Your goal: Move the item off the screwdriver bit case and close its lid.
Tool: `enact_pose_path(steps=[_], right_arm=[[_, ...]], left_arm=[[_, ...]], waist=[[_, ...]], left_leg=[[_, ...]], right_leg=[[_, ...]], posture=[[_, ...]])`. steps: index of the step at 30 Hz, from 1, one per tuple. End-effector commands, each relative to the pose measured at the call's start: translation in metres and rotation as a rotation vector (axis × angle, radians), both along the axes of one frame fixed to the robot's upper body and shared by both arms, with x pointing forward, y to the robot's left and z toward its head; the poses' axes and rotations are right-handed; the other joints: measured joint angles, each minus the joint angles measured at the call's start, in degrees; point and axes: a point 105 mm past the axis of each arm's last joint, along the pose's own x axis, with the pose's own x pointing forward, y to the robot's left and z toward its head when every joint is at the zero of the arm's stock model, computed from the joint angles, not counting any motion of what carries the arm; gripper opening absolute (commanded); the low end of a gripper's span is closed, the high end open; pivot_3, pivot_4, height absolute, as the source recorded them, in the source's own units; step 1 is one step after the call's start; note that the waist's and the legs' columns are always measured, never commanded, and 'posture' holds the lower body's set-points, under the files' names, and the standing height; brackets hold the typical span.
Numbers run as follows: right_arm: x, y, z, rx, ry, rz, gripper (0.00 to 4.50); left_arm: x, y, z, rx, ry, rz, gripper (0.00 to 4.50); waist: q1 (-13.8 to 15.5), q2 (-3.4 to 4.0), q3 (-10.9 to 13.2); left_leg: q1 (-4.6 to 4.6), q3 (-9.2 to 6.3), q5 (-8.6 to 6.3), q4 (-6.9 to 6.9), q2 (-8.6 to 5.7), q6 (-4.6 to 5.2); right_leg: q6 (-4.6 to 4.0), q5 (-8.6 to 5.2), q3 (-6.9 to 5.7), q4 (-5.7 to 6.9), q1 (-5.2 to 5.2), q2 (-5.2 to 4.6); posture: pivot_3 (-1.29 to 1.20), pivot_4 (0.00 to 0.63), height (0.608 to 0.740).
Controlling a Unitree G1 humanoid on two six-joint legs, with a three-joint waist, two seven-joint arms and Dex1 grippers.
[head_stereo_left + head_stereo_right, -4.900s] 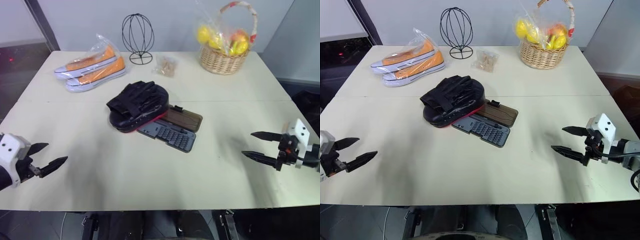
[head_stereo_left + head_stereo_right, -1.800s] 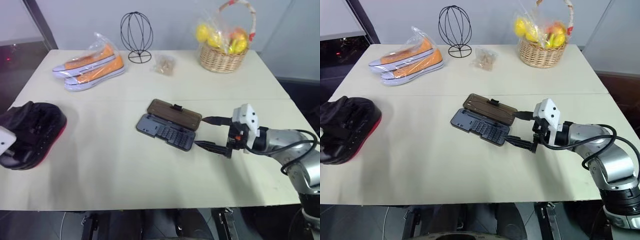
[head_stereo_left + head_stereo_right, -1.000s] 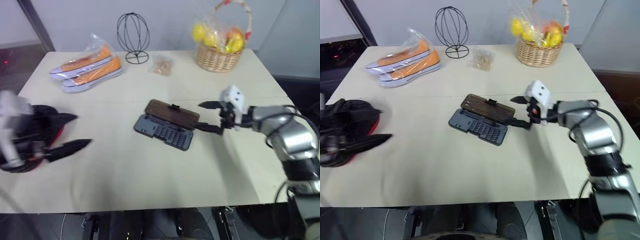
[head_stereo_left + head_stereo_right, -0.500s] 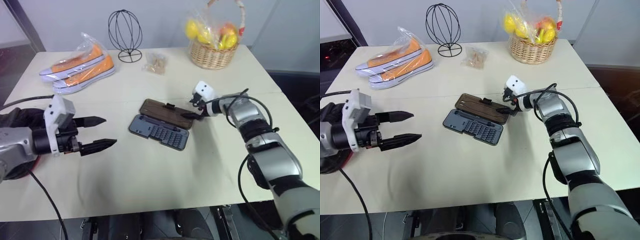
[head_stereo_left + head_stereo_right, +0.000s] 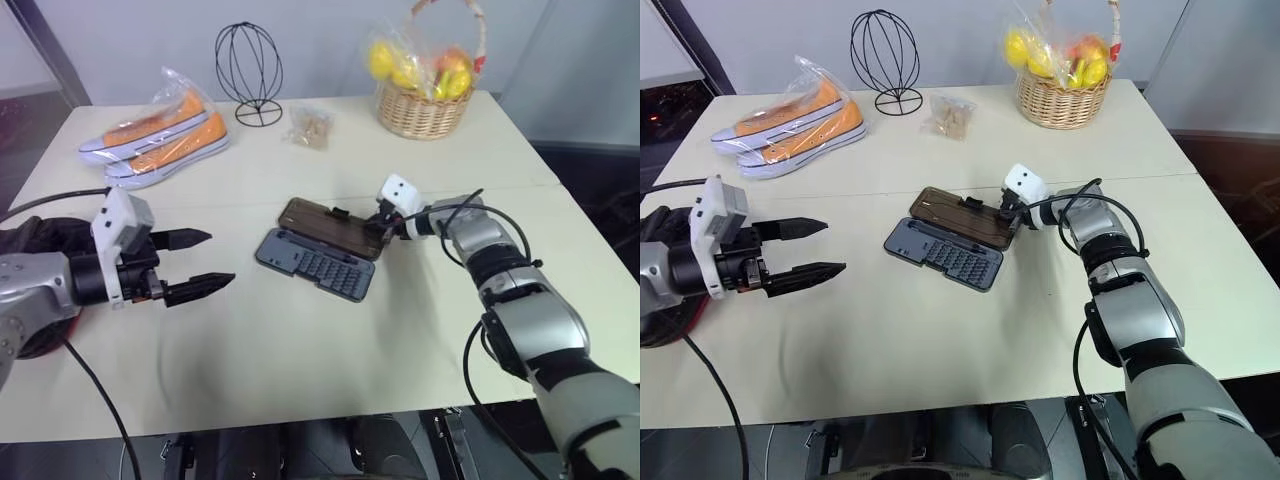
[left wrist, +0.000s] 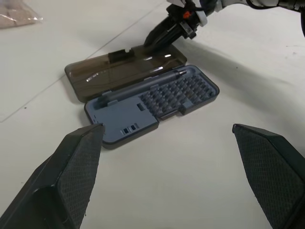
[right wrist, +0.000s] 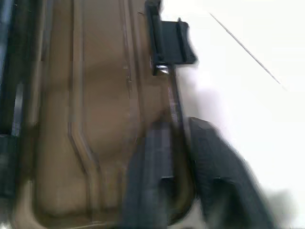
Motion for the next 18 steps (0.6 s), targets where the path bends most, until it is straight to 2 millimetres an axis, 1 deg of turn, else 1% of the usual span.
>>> enact_pose_path(steps=[1,3,5,9,12,15,18], right_arm=[[-0.005,0.0,-0.015,-0.074,0.001,0.039,0.06],[-0.007,0.006,-0.012,-0.048,-0.02,0.081,0.06],[-0.013,0.016,-0.004,-0.006,-0.052,0.176,0.06],[-0.033,0.033,0.006,0.034,-0.099,0.389,0.06],[-0.045,0.042,0.009,0.041,-0.104,0.501,0.06],[-0.059,0.051,0.008,0.032,-0.098,0.607,0.06],[-0.067,0.055,0.008,0.027,-0.089,0.657,0.06]], left_arm=[[0.0,0.001,0.004,0.002,-0.022,-0.002,4.5],[-0.001,0.004,0.002,-0.003,-0.01,0.002,4.5],[-0.005,0.005,0.0,-0.005,0.013,-0.014,4.5],[-0.023,0.007,-0.011,0.045,0.097,-0.095,4.5],[-0.035,0.01,-0.018,0.082,0.158,-0.147,4.5],[-0.049,0.009,-0.022,0.106,0.216,-0.215,4.5],[-0.058,0.007,-0.025,0.124,0.249,-0.261,4.5]], waist=[[-0.2,0.0,0.0],[-0.1,0.0,0.0],[-0.1,0.0,0.0],[-0.2,0.04,0.0],[-0.1,0.07,0.1],[0.1,0.07,0.1],[0.2,0.07,0.1]], left_leg=[[0.05,0.01,0.0,0.0,0.01,0.0],[0.12,0.03,0.0,0.0,0.0,-0.01],[0.14,0.02,0.01,0.0,0.01,-0.01],[0.14,0.04,0.01,-0.01,0.03,-0.01],[0.11,0.03,0.01,-0.01,0.09,-0.01],[0.12,0.03,0.01,0.0,0.11,-0.01],[0.12,0.01,0.01,0.0,0.1,-0.01]], right_leg=[[0.0,0.0,0.01,0.01,0.03,0.02],[-0.01,-0.01,0.05,0.16,0.02,0.01],[-0.02,-0.02,0.05,0.22,0.02,0.02],[-0.05,-0.04,0.07,0.24,-0.01,0.06],[-0.06,-0.05,0.07,0.25,-0.05,0.05],[-0.06,-0.05,0.06,0.27,-0.04,0.02],[-0.07,-0.06,0.04,0.27,-0.03,-0.02]], posture=[[0.0,0.15,0.74],[0.0,0.15,0.74],[0.0,0.15,0.74],[0.0,0.15,0.74],[0.0,0.15,0.74],[0.0,0.15,0.74],[0.0,0.15,0.74]])
